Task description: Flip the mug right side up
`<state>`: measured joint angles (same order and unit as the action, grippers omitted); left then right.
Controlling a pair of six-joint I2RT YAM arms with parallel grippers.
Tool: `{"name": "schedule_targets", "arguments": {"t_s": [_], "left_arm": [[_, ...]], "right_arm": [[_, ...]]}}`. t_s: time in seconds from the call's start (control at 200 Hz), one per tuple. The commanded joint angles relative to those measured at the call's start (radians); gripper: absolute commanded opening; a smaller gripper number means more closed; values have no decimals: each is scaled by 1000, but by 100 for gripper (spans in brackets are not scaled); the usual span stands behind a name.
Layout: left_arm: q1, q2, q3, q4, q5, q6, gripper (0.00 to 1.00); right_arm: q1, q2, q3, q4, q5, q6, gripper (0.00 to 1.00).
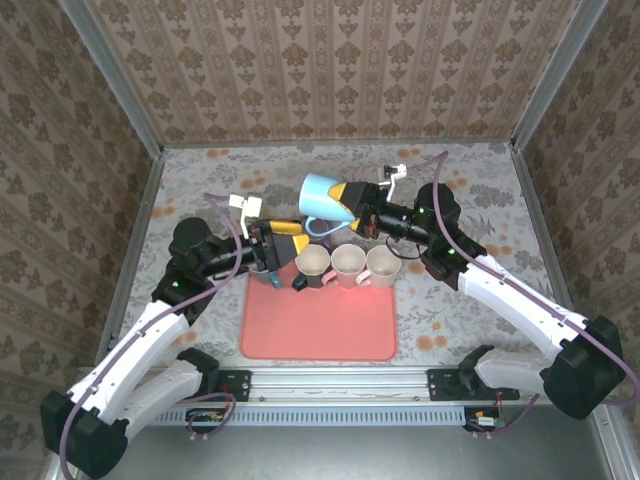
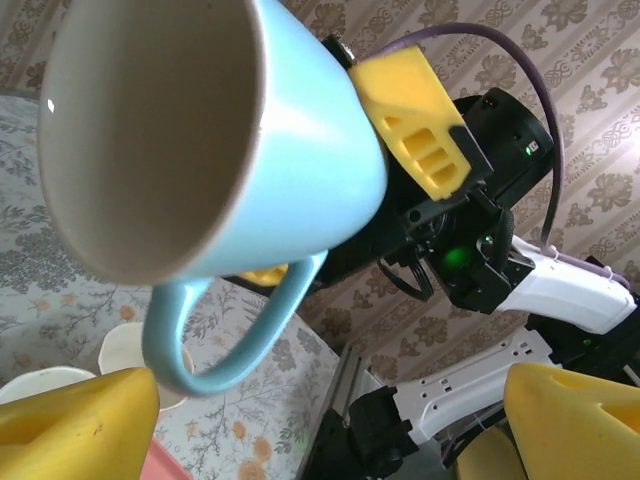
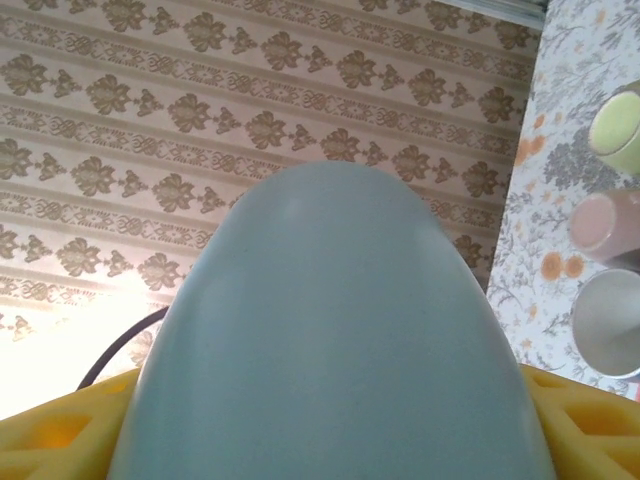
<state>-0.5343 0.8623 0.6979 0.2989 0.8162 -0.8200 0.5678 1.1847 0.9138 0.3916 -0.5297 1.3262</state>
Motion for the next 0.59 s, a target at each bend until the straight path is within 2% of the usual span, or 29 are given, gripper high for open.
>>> {"name": "schedule_targets", "arguments": {"t_s": [0.0, 0.135, 0.345, 0.59], "left_arm": [[5, 39, 20, 99, 60, -18, 89], [7, 67, 37, 63, 54, 22, 86], [-4, 127, 37, 141, 68, -14, 80], [-13, 166, 42, 322, 130, -80, 54]], "right_arm": [[7, -63, -5, 163, -26, 45, 32], [8, -90, -1, 138, -33, 42, 32], [25, -109, -19, 154, -24, 53, 32], [50, -89, -19, 185, -49, 68, 31]]}}
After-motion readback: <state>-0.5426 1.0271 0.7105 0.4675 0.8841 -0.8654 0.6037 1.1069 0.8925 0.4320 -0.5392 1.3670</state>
